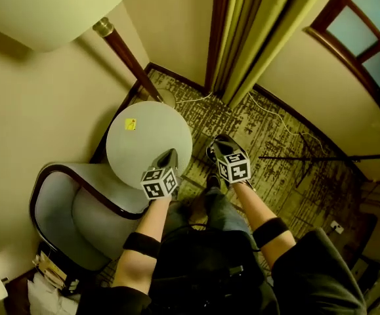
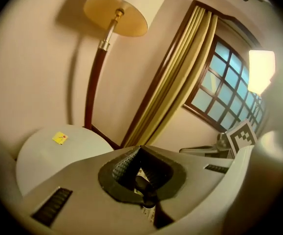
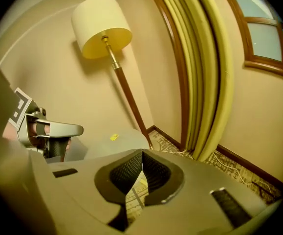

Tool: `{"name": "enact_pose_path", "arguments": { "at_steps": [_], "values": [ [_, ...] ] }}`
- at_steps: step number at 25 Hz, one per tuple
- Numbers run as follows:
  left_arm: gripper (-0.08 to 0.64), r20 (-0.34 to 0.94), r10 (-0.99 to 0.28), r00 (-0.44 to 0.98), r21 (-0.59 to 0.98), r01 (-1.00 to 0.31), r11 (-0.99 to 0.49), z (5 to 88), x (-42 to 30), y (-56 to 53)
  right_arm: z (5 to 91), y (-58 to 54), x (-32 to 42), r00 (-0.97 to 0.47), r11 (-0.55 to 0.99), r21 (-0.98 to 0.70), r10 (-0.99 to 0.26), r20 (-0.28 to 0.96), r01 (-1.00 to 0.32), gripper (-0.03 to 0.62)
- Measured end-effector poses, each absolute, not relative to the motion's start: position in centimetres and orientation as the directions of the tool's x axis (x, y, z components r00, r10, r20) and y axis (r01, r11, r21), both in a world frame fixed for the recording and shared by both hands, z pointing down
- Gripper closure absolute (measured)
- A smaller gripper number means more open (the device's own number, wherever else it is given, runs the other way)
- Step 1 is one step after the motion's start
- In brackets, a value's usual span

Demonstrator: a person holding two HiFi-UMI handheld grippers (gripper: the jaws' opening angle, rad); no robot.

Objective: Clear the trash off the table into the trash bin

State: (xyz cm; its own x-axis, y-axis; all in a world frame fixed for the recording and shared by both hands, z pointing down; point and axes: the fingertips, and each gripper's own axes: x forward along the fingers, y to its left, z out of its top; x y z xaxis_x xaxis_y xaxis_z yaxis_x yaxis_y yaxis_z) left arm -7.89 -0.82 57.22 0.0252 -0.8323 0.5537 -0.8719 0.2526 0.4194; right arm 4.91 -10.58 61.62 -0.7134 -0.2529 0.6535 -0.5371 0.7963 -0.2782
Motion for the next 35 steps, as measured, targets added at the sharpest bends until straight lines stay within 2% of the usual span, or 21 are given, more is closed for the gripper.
{"name": "enact_pose_path", "arguments": {
  "at_steps": [10,17,21,35],
  "values": [
    [0.558,0.513,-0.796,-0.322,0.334,-0.779,0.531,51.3,-19.0,12.3,56.1,-0.7,-8.2,-0.797,0.952,-0.261,0.031,0.603,-0.161,0.592],
    [0.558,0.512,-0.753,-0.414,0.302,-0.733,0.609,50.3,-21.6,17.9,54.3,4.2,-12.1,-0.791,0.973,-0.231,0.149,0.594,0.009,0.592],
    [0.558,0.530,-0.739,-0.416,0.284,-0.734,0.617,50.8,-21.5,18.6,54.3,4.8,-12.5,-0.778,0.974,-0.218,0.178,0.602,0.054,0.592],
    [0.558,0.554,-0.705,-0.443,0.254,-0.717,0.650,52.1,-20.5,18.3,56.5,4.6,-12.6,-0.737,0.970,-0.223,0.217,0.639,0.093,0.592]
  ]
}}
